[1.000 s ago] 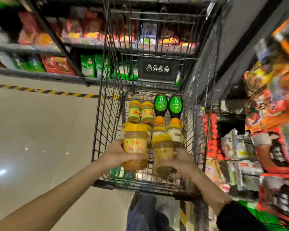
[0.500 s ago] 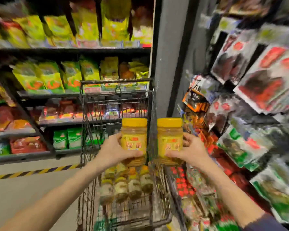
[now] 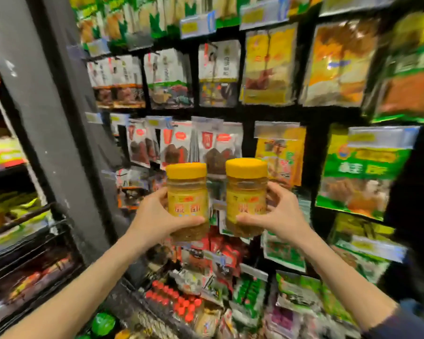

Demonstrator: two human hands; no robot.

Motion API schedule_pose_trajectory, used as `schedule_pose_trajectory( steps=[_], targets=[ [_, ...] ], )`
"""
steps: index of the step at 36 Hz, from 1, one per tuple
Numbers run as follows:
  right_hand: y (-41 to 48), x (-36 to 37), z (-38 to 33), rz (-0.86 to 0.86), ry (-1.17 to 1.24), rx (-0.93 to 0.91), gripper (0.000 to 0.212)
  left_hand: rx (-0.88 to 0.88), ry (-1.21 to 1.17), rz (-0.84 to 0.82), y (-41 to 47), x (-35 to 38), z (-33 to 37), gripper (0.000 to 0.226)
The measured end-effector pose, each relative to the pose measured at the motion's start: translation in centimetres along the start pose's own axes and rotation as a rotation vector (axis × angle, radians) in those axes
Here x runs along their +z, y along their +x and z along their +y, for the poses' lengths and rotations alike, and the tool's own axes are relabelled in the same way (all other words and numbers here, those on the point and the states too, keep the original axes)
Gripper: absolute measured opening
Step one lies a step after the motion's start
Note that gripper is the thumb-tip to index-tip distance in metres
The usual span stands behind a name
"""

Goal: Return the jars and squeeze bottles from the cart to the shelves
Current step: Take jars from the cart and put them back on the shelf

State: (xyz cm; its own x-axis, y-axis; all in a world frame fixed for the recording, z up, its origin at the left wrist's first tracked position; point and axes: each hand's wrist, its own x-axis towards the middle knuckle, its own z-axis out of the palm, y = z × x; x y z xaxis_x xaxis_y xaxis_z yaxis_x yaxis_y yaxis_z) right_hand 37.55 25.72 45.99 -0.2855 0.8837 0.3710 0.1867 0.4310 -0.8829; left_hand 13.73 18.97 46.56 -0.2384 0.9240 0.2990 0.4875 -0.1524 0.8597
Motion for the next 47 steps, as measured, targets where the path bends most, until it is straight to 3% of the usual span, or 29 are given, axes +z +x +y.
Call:
schedule_pose_trajectory(
  steps=[7,11,16,20,23,27,35,43,47],
  targets=[
    [-8.3,-11.7,-2.4,0.338,-0.190,0.044,0.083,0.186,-0.082,-0.269,-0.3,10.3,8.1,0.065],
    [-13.9,-17.8,-3.5,0.500,-0.247,0.089,0.067,0.295,-0.135,-0.395,-2.0,16.5,12.9,0.051],
    [-21.2,-25.1,-4.3,0.676,-0.318,0.145,0.109,0.358,-0.188,-0.540,-5.1,24.2,18.5,0.064],
    [-27.0,-30.9,-5.2,0.783,-0.379,0.182,0.095,0.391,-0.246,-0.631,-8.5,30.4,22.6,0.061],
    [-31.0,-35.2,-5.6,0.825,-0.406,0.202,0.094,0.386,-0.289,-0.690,-11.2,34.7,25.2,0.083],
    [-35.0,-40.4,-6.2,0.864,-0.483,0.199,0.084,0.421,-0.333,-0.745,-14.9,39.7,28.5,0.090],
    [-38.9,-48.8,-4.5,0.896,-0.520,0.207,0.090,0.467,-0.319,-0.807,-18.5,47.3,32.5,0.059],
    [-37.0,-54.8,-0.6,0.866,-0.498,0.200,0.089,0.437,-0.257,-0.810,-16.8,53.4,32.7,0.080],
    [-34.4,-57.2,1.8,0.841,-0.478,0.188,0.089,0.409,-0.227,-0.803,-14.8,55.3,32.1,0.077]
  ],
)
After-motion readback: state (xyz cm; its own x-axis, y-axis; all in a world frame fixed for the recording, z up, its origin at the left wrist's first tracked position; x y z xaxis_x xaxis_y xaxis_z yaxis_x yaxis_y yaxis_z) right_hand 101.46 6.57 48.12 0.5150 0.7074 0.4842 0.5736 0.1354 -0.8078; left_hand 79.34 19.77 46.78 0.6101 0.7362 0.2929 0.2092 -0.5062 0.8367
